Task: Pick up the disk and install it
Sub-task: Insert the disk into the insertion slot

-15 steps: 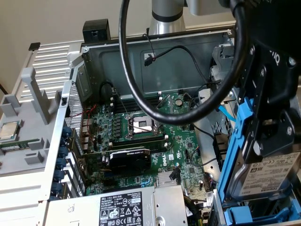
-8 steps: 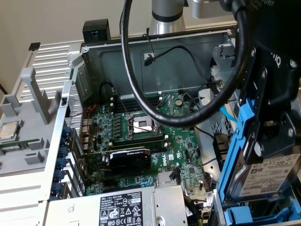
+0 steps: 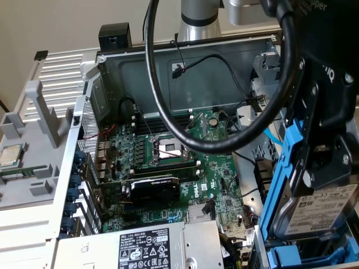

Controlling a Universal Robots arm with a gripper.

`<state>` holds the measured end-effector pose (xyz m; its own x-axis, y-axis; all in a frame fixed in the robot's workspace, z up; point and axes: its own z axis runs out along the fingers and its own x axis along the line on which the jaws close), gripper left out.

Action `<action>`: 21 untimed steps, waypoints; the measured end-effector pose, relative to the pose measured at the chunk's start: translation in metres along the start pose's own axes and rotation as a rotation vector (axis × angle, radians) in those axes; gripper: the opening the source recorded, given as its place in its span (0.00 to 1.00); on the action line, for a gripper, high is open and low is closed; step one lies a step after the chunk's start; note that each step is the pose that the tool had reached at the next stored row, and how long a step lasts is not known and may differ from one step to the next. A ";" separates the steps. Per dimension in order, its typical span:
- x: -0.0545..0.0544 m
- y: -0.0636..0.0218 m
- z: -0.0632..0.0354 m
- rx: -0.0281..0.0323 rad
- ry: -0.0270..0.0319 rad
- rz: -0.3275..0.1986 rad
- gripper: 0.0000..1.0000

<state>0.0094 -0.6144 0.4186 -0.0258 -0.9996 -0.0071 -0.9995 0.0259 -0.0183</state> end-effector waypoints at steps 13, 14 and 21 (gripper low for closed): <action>0.000 0.0000 0.0023 -0.0016 0.0002 0.000 0.37; 0.000 0.0000 0.0025 -0.0017 0.0001 0.000 0.37; 0.000 -0.0001 0.0037 -0.0026 0.0001 0.000 0.37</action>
<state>0.0096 -0.6144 0.4149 -0.0257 -0.9996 -0.0070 -0.9995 0.0258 -0.0158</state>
